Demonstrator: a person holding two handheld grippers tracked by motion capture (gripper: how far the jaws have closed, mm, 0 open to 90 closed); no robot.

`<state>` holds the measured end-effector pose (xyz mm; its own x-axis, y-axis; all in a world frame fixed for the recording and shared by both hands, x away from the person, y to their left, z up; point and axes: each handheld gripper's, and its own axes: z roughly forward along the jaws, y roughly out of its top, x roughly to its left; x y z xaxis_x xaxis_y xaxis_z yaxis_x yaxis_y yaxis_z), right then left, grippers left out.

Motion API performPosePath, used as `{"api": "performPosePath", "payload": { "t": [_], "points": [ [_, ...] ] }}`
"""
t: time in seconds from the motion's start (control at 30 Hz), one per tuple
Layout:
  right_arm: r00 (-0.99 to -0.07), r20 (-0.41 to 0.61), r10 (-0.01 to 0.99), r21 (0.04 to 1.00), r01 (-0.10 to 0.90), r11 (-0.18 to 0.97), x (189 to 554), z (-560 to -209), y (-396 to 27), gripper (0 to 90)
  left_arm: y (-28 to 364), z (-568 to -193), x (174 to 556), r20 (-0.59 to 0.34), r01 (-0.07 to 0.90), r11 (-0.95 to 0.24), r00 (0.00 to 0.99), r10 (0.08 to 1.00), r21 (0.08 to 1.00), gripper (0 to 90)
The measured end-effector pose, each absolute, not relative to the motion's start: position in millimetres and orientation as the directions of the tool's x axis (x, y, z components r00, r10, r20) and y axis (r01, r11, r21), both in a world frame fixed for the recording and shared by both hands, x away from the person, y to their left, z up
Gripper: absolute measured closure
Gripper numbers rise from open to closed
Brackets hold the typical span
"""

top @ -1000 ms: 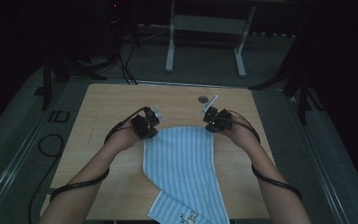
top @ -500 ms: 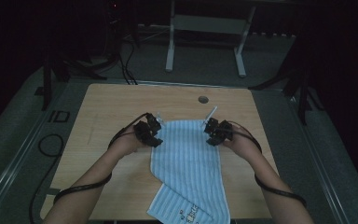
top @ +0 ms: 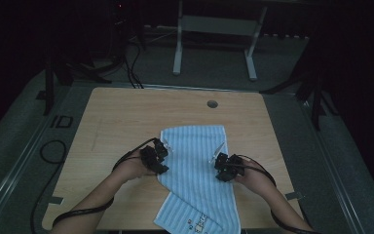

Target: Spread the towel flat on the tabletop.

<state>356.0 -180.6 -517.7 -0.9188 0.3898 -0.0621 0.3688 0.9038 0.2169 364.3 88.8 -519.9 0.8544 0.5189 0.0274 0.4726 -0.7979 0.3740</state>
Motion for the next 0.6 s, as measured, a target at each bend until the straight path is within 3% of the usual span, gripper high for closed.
{"api": "performPosePath", "payload": {
  "t": [0.6],
  "points": [
    [-0.858, -0.018, 0.514, 0.167, 0.504, 0.847, 445.5, -516.1, -205.2, 70.3, 59.9, -523.5, 446.9, 0.063, 0.559, -0.749, 0.785, 0.616, 0.357, 55.9]
  ]
}}
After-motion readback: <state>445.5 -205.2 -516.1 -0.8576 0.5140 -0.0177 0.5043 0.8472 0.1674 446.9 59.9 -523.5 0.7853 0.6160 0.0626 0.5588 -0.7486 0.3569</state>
